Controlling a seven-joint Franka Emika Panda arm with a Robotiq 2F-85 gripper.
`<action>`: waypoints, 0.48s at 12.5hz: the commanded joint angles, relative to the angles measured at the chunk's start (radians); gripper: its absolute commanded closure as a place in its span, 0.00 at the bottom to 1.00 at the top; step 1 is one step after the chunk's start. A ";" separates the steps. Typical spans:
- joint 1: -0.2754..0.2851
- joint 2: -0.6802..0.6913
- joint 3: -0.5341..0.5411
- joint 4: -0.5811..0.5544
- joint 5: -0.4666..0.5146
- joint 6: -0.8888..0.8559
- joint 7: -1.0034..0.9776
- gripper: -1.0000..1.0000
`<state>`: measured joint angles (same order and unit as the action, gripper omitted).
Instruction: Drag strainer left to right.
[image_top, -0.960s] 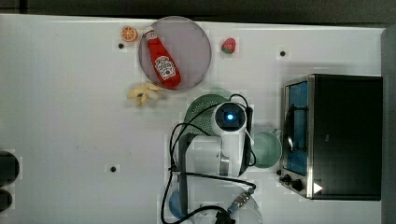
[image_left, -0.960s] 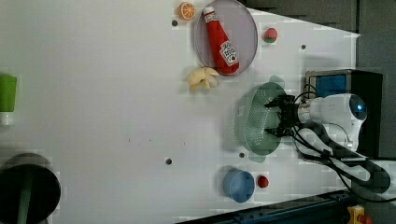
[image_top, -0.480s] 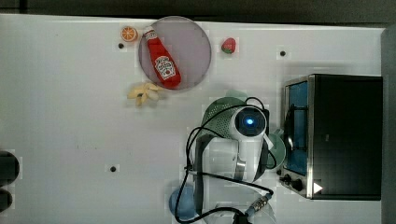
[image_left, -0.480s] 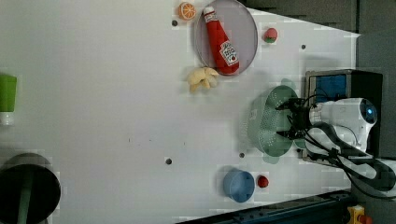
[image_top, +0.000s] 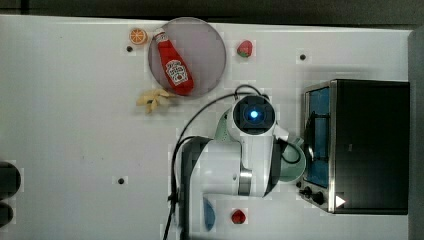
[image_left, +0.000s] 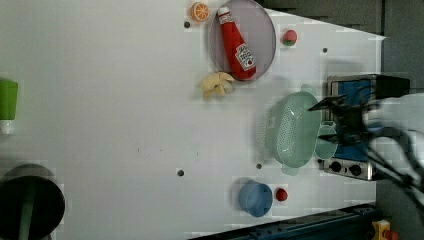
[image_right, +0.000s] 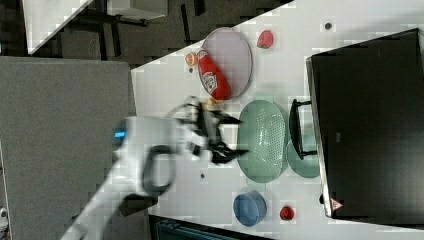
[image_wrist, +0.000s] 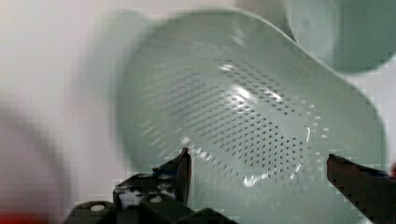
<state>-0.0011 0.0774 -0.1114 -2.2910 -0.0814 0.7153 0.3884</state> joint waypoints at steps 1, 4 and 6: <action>0.010 -0.152 0.016 0.138 0.004 -0.212 -0.294 0.00; 0.010 -0.251 0.016 0.286 0.030 -0.480 -0.414 0.00; 0.012 -0.286 0.024 0.380 0.028 -0.639 -0.465 0.00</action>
<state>-0.0021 -0.2478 -0.0943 -1.9121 -0.0453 0.0853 0.0159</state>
